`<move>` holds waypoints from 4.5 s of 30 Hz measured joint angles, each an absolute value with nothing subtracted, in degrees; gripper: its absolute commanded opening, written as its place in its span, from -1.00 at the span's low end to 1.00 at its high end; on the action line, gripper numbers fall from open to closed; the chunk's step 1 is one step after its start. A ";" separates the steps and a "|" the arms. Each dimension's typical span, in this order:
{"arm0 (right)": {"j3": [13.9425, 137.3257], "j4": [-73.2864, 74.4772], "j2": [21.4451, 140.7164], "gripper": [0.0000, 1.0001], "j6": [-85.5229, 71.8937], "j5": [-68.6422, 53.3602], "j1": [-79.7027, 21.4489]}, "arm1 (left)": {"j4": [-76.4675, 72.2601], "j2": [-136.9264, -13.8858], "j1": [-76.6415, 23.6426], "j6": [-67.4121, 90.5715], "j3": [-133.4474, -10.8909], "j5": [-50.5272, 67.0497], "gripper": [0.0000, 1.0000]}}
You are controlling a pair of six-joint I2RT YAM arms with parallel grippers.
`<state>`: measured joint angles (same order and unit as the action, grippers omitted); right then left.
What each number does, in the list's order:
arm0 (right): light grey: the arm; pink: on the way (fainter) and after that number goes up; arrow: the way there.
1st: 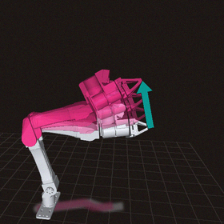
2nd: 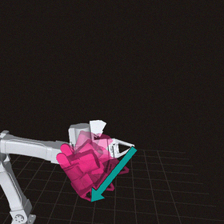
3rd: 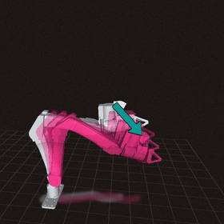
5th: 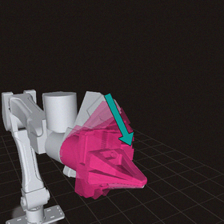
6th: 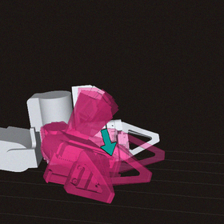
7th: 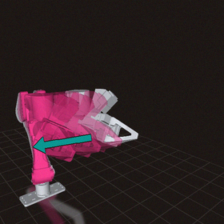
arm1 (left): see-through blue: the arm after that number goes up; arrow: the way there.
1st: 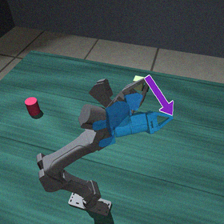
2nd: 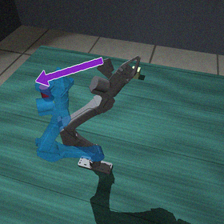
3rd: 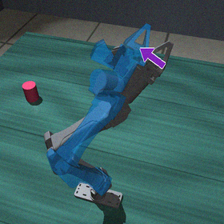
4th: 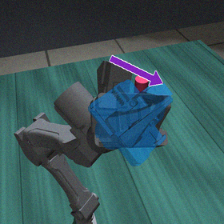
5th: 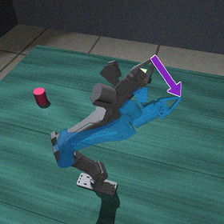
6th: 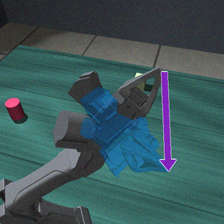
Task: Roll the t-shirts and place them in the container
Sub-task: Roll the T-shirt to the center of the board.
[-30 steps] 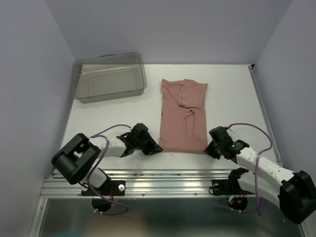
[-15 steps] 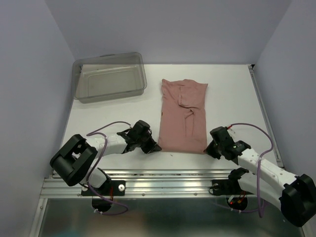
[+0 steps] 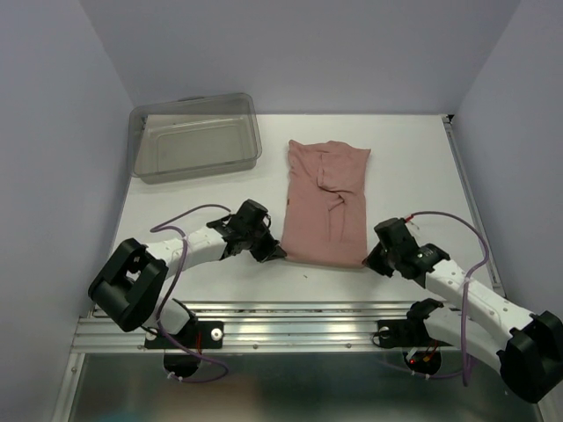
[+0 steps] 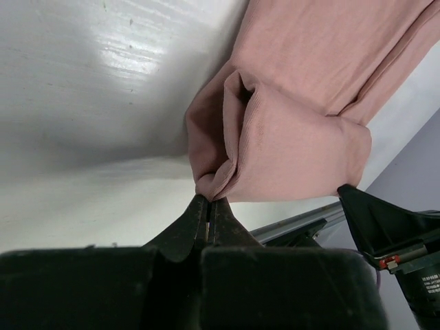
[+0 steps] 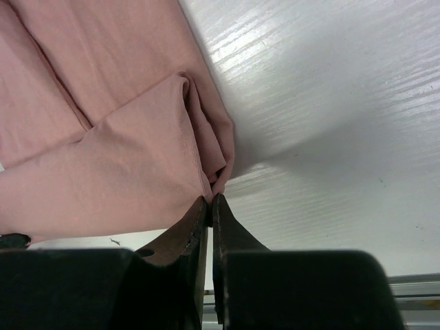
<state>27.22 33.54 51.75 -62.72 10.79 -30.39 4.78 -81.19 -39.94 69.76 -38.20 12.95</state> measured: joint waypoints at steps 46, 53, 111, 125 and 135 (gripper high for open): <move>30.79 34.68 55.75 -0.99 -57.23 7.01 -28.56 | 17.08 -88.84 -37.85 57.65 -46.04 19.42 -1.00; 30.79 35.33 54.76 -0.99 -57.25 6.39 -28.53 | 16.25 -88.75 -39.79 56.66 -44.05 20.45 -1.00; 31.44 30.09 59.13 -0.49 -53.25 13.67 -28.53 | 10.50 -83.90 -43.13 44.14 -51.75 3.25 -0.38; 23.90 33.39 50.68 -0.02 -60.14 5.10 -28.53 | 9.80 -76.99 -44.16 49.23 -36.99 9.15 0.25; 22.74 31.38 53.01 -0.17 -61.34 3.75 -28.53 | 4.67 -79.40 -44.18 51.62 -35.33 11.14 0.13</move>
